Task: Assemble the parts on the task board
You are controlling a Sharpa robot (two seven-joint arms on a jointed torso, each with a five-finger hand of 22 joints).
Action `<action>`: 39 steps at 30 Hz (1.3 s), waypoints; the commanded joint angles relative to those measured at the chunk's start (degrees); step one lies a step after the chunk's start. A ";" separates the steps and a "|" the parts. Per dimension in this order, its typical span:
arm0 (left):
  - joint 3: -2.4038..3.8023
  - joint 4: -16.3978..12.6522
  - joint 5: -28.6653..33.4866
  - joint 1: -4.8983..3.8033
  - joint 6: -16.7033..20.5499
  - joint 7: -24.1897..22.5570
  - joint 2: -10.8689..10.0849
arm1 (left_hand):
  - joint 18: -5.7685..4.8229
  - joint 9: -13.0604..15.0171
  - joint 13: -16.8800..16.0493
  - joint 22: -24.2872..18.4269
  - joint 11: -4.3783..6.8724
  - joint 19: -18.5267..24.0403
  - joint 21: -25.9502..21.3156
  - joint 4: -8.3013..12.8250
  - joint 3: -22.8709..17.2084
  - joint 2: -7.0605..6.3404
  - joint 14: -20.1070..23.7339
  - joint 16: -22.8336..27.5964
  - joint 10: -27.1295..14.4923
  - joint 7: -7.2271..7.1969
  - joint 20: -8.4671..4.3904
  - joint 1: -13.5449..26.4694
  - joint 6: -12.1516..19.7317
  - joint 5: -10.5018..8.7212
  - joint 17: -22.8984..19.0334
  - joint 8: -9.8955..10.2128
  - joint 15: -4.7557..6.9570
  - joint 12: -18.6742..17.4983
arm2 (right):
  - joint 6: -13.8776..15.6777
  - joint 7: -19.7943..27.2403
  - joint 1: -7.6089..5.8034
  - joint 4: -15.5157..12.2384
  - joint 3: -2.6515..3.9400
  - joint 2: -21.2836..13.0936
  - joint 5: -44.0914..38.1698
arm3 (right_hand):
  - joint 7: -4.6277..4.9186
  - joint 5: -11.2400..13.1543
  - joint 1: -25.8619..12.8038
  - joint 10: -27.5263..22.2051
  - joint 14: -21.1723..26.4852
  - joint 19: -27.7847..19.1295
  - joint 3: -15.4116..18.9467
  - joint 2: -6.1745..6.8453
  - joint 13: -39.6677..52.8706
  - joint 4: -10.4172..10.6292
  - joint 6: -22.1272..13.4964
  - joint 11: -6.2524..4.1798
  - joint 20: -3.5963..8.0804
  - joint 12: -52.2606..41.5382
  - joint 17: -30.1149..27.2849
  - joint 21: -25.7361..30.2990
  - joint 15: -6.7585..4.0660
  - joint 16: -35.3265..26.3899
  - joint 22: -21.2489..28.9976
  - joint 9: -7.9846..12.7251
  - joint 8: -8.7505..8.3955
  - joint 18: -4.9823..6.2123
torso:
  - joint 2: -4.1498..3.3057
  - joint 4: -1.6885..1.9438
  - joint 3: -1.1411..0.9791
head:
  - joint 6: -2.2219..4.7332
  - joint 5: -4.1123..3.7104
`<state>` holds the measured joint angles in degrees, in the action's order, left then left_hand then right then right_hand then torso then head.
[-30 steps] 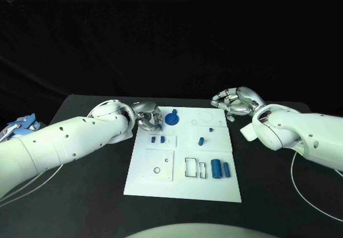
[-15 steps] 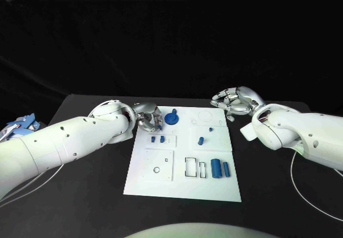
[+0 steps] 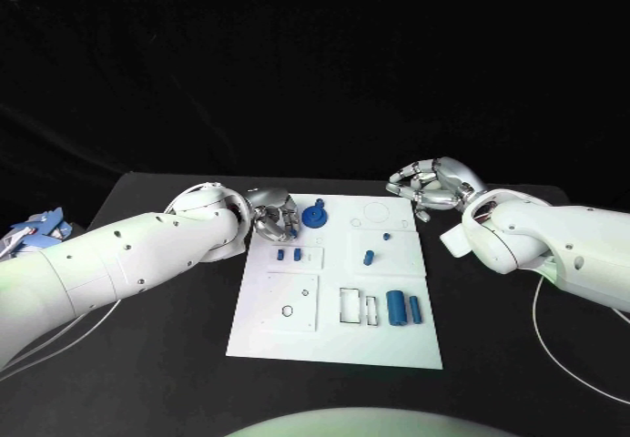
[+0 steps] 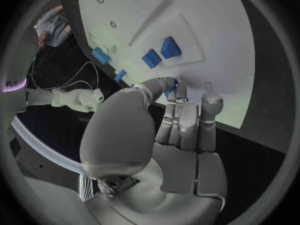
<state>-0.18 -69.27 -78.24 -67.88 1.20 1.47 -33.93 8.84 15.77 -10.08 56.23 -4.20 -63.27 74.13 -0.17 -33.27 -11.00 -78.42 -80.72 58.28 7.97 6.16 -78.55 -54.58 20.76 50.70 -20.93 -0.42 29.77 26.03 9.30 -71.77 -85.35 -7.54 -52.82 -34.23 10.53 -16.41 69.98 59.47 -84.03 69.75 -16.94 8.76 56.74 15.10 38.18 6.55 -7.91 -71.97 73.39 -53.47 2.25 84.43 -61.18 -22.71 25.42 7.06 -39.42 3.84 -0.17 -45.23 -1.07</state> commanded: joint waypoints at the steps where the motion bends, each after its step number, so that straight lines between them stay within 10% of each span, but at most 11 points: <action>1: -0.03 -0.04 0.33 0.02 -2.18 0.72 0.14 | -1.10 0.11 0.07 -0.08 -0.06 -0.23 -0.12 0.10 0.26 0.06 0.09 0.30 0.38 0.06 0.09 0.32 -0.52 -0.26 -0.22 0.22 0.06 -0.29 | -0.21 0.19 0.04 -0.05 0.01 -0.01 -0.20 | 0.63 -0.22 0.15 -0.23 -0.24 -0.50 0.06 -0.59 -0.08 0.37 0.01 -0.09 -0.07 0.05 -0.07 0.30 -0.12 -0.20 0.06 0.09 0.27 1.06 | 0.03 0.02 -0.04 | -0.05 -0.03; 17: -0.14 -0.41 0.34 0.00 -2.82 1.14 0.11 | -1.05 0.24 0.07 -0.32 0.09 -0.03 -0.31 0.28 0.46 0.14 -0.03 0.23 0.81 -0.06 0.02 0.17 -0.88 -0.37 0.19 0.24 0.18 -0.45 | -0.20 0.15 0.06 0.08 0.01 0.03 -0.20 | 0.63 -0.22 0.15 -0.23 -0.24 -0.50 0.06 -0.59 -0.08 0.37 0.01 -0.09 -0.07 0.05 -0.07 0.30 -0.12 -0.20 0.06 0.09 0.27 1.06 | 0.00 0.06 -0.05 | -0.05 -0.09; 39: -0.14 -0.20 0.35 0.01 -1.17 1.20 -0.04 | -0.44 -1.23 1.19 -3.71 -1.81 2.64 -2.53 0.27 1.03 -1.77 2.01 1.24 -1.73 1.81 1.16 1.09 3.90 -0.22 -3.83 5.59 -1.35 -4.40 | -0.10 0.17 0.13 0.17 0.01 0.06 -0.20 | 0.59 -0.28 0.31 -0.48 -0.15 -0.58 0.36 -0.67 -0.46 0.74 -0.09 -0.13 -0.04 0.09 -0.33 0.73 -0.16 -0.32 0.28 0.27 0.66 1.12 | 0.05 0.03 -0.02 | -0.05 -0.08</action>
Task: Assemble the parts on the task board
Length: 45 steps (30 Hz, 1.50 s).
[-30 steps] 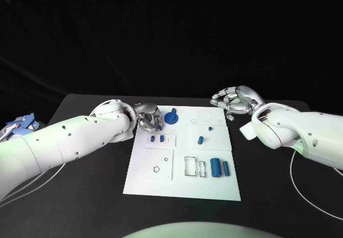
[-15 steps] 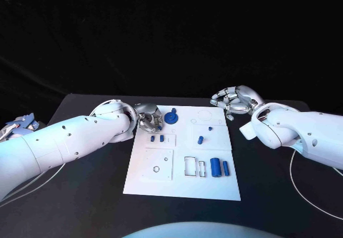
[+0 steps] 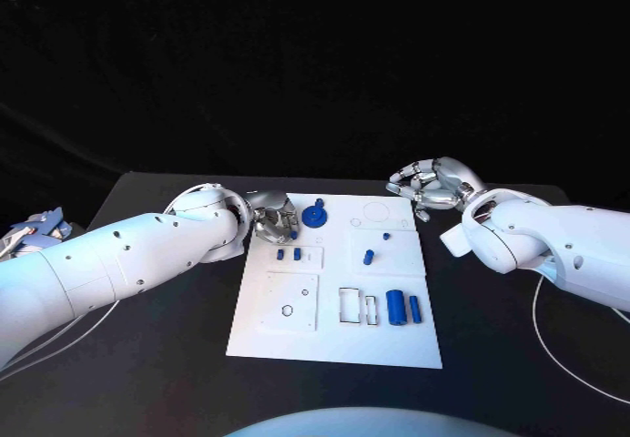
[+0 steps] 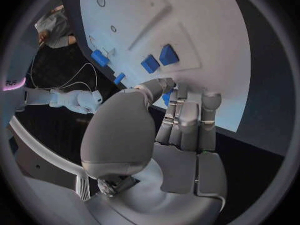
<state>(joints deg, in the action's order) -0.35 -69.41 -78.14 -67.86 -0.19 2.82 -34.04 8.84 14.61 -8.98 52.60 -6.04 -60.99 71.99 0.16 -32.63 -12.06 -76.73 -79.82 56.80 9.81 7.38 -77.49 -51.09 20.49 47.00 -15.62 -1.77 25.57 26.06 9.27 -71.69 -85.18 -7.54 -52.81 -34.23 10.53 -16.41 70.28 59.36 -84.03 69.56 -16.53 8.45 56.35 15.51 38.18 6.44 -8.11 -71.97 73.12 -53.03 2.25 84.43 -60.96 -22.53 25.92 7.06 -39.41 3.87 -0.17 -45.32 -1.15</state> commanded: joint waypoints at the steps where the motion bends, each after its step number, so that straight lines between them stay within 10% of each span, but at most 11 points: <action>1: 0.03 -0.05 0.26 -0.02 0.24 -0.15 0.06 | -0.40 -0.09 0.12 -0.26 0.00 0.51 -0.50 -0.07 0.38 -0.75 0.40 0.39 -0.35 -0.01 -0.02 0.04 0.47 0.06 -0.29 0.36 -0.04 -0.28 | -0.11 0.21 0.06 -0.01 0.01 0.05 -0.20 | 0.59 -0.28 0.00 -0.37 -0.15 -0.39 -0.04 -0.37 -0.07 0.33 -0.09 -0.02 0.16 0.09 -0.06 0.30 -0.16 -0.32 0.06 0.09 0.16 1.12 | 0.04 0.00 -0.03 | 0.03 0.02; 10: 0.03 -0.04 0.27 -0.01 0.18 0.04 -0.20 | -0.24 -0.13 0.22 -0.99 -0.12 1.13 -0.94 -0.01 0.33 -0.87 0.82 0.63 -0.78 0.05 0.10 0.01 0.52 0.12 -1.15 0.57 -0.15 -0.59 | -0.33 -0.29 0.08 0.07 0.01 -0.03 -0.32 | 0.60 -0.28 0.03 -0.68 -0.09 -0.55 -0.01 -0.35 -0.40 0.35 -0.15 -0.01 0.16 0.26 -0.24 0.61 -0.16 -0.39 0.28 0.12 0.18 1.18 | 0.02 -0.04 -0.02 | 0.11 -0.03; 14: 0.03 -0.27 0.88 0.04 0.14 -0.06 -0.78 | -0.05 -0.14 0.32 -1.84 -0.31 1.86 -1.44 0.20 0.11 -0.85 1.36 0.93 -1.42 0.14 0.24 -0.27 0.43 0.25 -2.20 0.77 -0.30 -0.93 | -1.55 -1.65 0.08 0.46 0.01 -0.13 -1.07 | 0.69 -0.01 1.88 -11.41 1.23 -2.79 -0.52 -0.70 -12.05 0.00 -0.50 0.09 0.06 8.10 -2.79 4.60 -0.04 -1.54 2.97 0.55 0.84 1.82 | 0.01 -0.08 0.03 | 0.12 -0.17; 22: 0.63 -1.86 6.53 0.07 2.93 -2.00 -3.62 | 0.40 -0.24 0.55 -3.89 -0.74 3.67 -2.62 0.50 -0.34 -0.77 2.91 1.97 -2.47 0.51 0.49 -0.57 0.54 0.32 -5.26 1.28 -0.63 -1.43 | -4.61 -3.95 0.08 0.76 0.01 -0.56 -7.39 | 0.58 2.47 8.48 -12.20 1.97 -2.03 -10.72 0.65 -23.13 -6.07 1.56 -0.24 0.41 19.74 -5.09 4.42 -0.41 -2.45 1.93 2.56 1.93 1.68 | 0.07 0.03 -0.05 | 0.20 -0.61; 30: 1.39 -3.53 23.35 -0.06 9.04 -8.21 -7.04 | 1.77 -0.20 2.34 -10.80 -1.93 10.30 -7.50 0.68 -1.03 -0.63 11.50 8.88 -5.63 1.45 1.41 -0.35 -0.22 0.37 -21.13 2.10 -1.57 -3.71 | -8.44 -7.09 0.10 0.63 0.01 -0.80 -26.90 | 0.19 4.76 6.94 -10.75 1.12 -0.02 -16.36 2.35 -34.40 -10.78 5.77 -0.23 0.60 32.84 -4.74 0.26 -0.48 -2.01 -2.11 4.65 1.72 1.05 | 0.13 0.09 0.05 | 0.74 -1.81; 45: 1.53 -10.54 65.38 1.29 15.74 -26.40 -12.74 | 1.74 0.67 1.93 -13.27 -0.36 12.57 -11.77 0.19 1.11 0.49 14.85 14.51 0.04 0.21 0.72 1.00 -2.61 0.23 -24.95 1.58 -0.48 -0.25 | -9.44 -17.18 1.38 -1.33 0.02 0.16 -54.25 | -0.14 7.41 5.20 -6.39 0.76 1.02 -17.55 2.68 -43.16 -13.14 9.21 -0.18 0.64 42.96 -5.54 -1.57 -0.53 -2.23 -4.38 7.11 -0.91 0.67 | 0.04 0.12 0.23 | 1.43 -3.89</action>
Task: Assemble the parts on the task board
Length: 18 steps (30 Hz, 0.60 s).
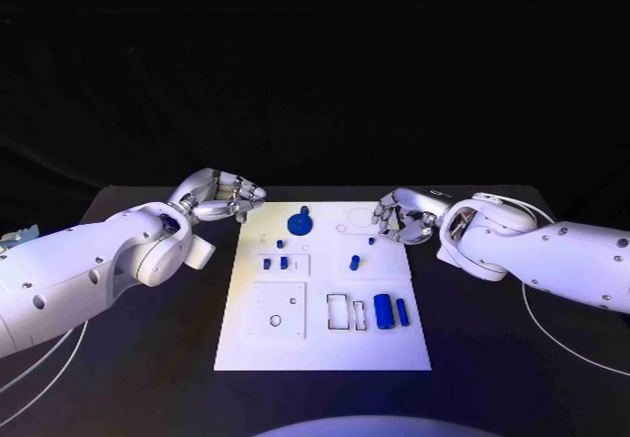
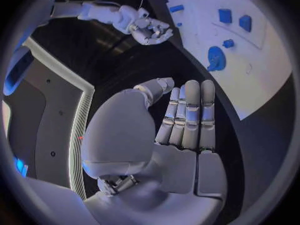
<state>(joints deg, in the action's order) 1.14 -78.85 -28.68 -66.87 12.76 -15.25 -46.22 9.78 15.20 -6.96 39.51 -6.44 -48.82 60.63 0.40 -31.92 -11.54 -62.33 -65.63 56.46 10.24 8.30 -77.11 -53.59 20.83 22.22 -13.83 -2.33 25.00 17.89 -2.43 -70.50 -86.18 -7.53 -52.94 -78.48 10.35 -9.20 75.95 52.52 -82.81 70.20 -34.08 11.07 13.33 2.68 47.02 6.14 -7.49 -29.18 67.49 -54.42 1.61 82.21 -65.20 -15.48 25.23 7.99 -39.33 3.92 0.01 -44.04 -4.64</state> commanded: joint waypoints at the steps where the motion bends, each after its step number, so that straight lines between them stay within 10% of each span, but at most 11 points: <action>1: 0.04 -1.36 16.77 0.37 2.75 -8.79 -0.75 | 0.79 0.09 -0.12 -0.28 0.06 0.46 -0.59 -0.09 0.47 0.00 0.56 0.45 0.48 -0.24 -0.21 0.69 -0.09 -0.10 -0.24 -0.18 0.10 0.39 | -1.21 -5.84 0.23 -0.38 0.01 0.36 -10.46 | 0.13 0.37 -0.67 0.70 -0.54 0.53 0.09 0.25 -0.49 -0.30 0.46 0.17 -0.02 0.56 0.10 -0.32 0.15 0.00 -0.25 0.21 -0.44 -0.29 | -0.05 0.08 0.03 | 0.16 -0.45; 8: 0.04 -3.50 21.11 0.86 2.14 -11.38 -2.17 | 0.78 0.11 -0.16 -0.54 0.10 0.60 -1.04 -0.24 0.63 0.20 0.84 0.79 0.61 -0.27 -0.21 0.87 -0.06 -0.07 -0.44 -0.10 0.11 0.54 | -1.50 -7.98 0.72 -0.70 0.01 1.22 -13.57 | 0.57 0.90 -1.32 0.88 -0.75 1.04 0.64 1.52 -1.63 -0.39 0.02 0.59 -0.25 2.00 0.39 -0.87 0.46 0.12 -0.78 0.83 -1.59 -0.46 | -0.05 0.16 0.23 | 0.14 -0.67; 18: 0.04 -4.68 22.18 1.03 1.67 -12.00 -2.82 | 0.78 0.16 -0.15 -0.71 0.13 0.68 -1.33 -0.23 0.65 0.37 1.06 1.03 0.56 -0.32 -0.22 0.82 -0.14 -0.02 -0.58 -0.11 0.13 0.56 | -2.80 -8.30 1.40 -0.70 0.01 2.50 -14.55 | 0.60 0.81 -1.20 1.08 -0.98 1.56 0.60 1.51 -1.80 -0.49 0.08 0.61 -0.30 2.15 1.05 -1.75 0.51 0.38 -1.41 0.91 -1.72 -0.64 | -0.08 0.09 -0.02 | -0.17 -0.60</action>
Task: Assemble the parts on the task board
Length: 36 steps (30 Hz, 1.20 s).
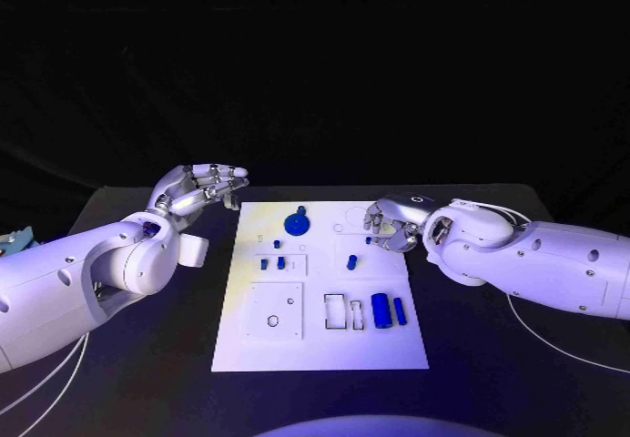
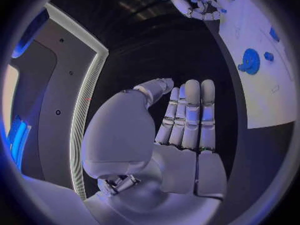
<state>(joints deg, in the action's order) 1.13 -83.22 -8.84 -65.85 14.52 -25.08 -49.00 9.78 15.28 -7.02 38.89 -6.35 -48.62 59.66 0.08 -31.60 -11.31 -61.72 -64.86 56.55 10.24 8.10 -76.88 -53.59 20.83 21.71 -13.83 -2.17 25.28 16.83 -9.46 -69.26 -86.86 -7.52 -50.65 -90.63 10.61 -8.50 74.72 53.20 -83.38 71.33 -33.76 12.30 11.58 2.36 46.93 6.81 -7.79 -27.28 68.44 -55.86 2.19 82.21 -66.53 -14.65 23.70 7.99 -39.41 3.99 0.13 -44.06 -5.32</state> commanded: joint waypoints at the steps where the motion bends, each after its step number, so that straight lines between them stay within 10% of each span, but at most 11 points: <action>1: 0.05 -0.34 2.36 0.02 -0.11 -2.17 -0.05 | 0.79 0.10 -0.09 -0.14 0.07 0.49 -0.45 0.14 0.31 0.23 0.49 0.33 0.46 -0.35 -0.03 0.50 -0.23 -0.01 -0.11 -0.14 -0.02 0.30 | -1.80 -1.26 0.20 0.00 0.00 0.25 -2.42 | 0.33 0.06 0.10 0.52 -0.45 0.57 0.25 0.25 -0.09 -0.21 0.25 -0.08 -0.01 0.26 0.19 -0.53 -0.07 0.42 -0.24 0.09 -0.20 -0.69 | 0.01 0.03 -0.14 | -0.15 0.08; 36: 0.06 -0.53 -3.04 0.05 2.34 -0.12 -0.05 | 0.77 0.20 0.17 -0.27 -0.30 0.46 -0.72 1.06 0.01 0.86 1.10 1.05 -0.87 -0.04 -0.15 -0.67 -0.29 0.06 -0.56 0.01 -0.18 -0.13 | -2.14 -3.83 2.37 1.81 -0.07 2.72 -8.88 | -2.54 2.06 2.32 8.24 -2.32 6.40 -2.59 -3.83 -0.64 -2.94 7.86 -3.02 2.10 -0.02 2.06 -10.52 -2.60 1.15 -7.75 -1.09 1.98 -2.53 | 0.07 -0.07 -0.22 | -0.74 0.29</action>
<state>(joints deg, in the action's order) 1.14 -83.58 -10.10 -65.80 15.61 -25.17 -49.12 9.77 15.42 -6.91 38.67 -6.77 -48.41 59.08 0.92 -31.61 -10.83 -61.10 -64.07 55.86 10.03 7.88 -77.36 -53.79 20.82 21.20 -13.83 -2.36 25.28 16.38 -12.22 -67.51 -85.22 -7.14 -48.02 -97.08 8.08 -6.72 77.06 61.04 -84.03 77.98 -36.16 9.02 11.03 -0.35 54.39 3.78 -5.85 -27.37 70.79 -66.64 -0.03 83.55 -74.50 -15.62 25.30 5.70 -39.38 3.94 -0.07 -44.72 -4.99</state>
